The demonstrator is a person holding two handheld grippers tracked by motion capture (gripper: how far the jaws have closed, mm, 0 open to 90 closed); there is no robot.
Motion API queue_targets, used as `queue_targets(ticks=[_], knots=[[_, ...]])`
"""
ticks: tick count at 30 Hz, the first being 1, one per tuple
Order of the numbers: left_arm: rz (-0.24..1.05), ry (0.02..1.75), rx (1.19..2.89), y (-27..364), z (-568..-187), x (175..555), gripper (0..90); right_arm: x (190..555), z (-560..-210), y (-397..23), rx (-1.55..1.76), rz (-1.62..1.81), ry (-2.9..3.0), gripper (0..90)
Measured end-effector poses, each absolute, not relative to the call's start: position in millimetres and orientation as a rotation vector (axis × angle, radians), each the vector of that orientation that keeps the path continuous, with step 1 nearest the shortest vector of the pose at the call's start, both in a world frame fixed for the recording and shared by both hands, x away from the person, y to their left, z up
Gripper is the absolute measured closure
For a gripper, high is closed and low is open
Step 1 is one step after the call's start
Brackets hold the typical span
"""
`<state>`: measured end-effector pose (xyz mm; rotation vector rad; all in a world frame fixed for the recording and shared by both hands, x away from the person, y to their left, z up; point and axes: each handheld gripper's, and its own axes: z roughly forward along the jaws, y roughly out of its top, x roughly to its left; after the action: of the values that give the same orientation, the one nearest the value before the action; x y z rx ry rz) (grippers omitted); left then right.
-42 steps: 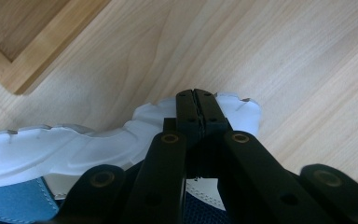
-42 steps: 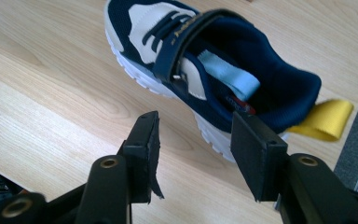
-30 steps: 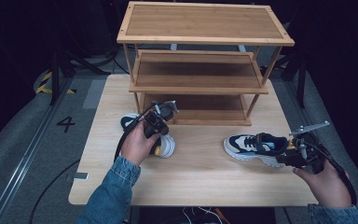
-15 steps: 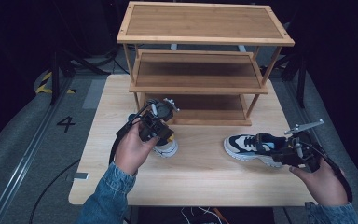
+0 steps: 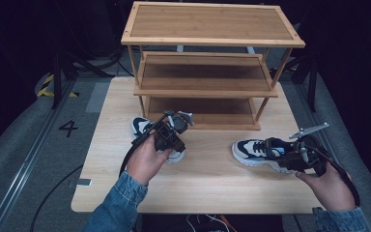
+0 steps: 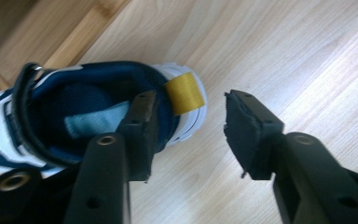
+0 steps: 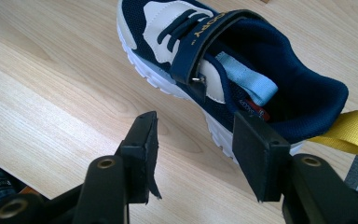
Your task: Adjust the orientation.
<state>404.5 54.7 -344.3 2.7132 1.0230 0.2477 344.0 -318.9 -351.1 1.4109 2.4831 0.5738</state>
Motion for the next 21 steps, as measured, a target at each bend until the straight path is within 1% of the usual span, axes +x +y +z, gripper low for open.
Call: queue_targets(ticks=[4,7,10,12,14,15,18,21], knots=[[0.238,1.018,2.710,51.9,-347.5,406.7,57.6,343.0,-351.6,-318.7,1.414,0.574,2.489,50.5],[0.267,1.018,2.722,50.5,-346.7,407.5,61.1,342.1,-351.6,-319.1,1.409,0.575,2.487,50.5],[0.316,1.016,2.722,50.0,-347.4,408.4,71.9,340.6,-351.8,-317.7,1.382,0.579,2.502,49.7],[0.308,1.022,2.717,50.7,-348.0,410.0,75.9,340.2,-352.2,-316.7,1.375,0.577,2.505,49.7],[0.323,1.015,2.739,51.2,-348.5,411.2,82.8,339.9,-352.4,-316.7,1.378,0.579,2.506,49.8],[0.329,1.017,2.738,50.9,-349.2,410.7,84.8,339.8,-352.6,-317.0,1.376,0.578,2.506,49.9],[0.342,1.012,2.741,51.2,-349.1,410.0,87.5,339.4,-352.1,-318.6,1.387,0.577,2.502,50.0],[0.348,1.015,2.751,51.8,-347.5,408.0,87.9,339.6,-351.9,-319.2,1.389,0.581,2.498,50.0]])
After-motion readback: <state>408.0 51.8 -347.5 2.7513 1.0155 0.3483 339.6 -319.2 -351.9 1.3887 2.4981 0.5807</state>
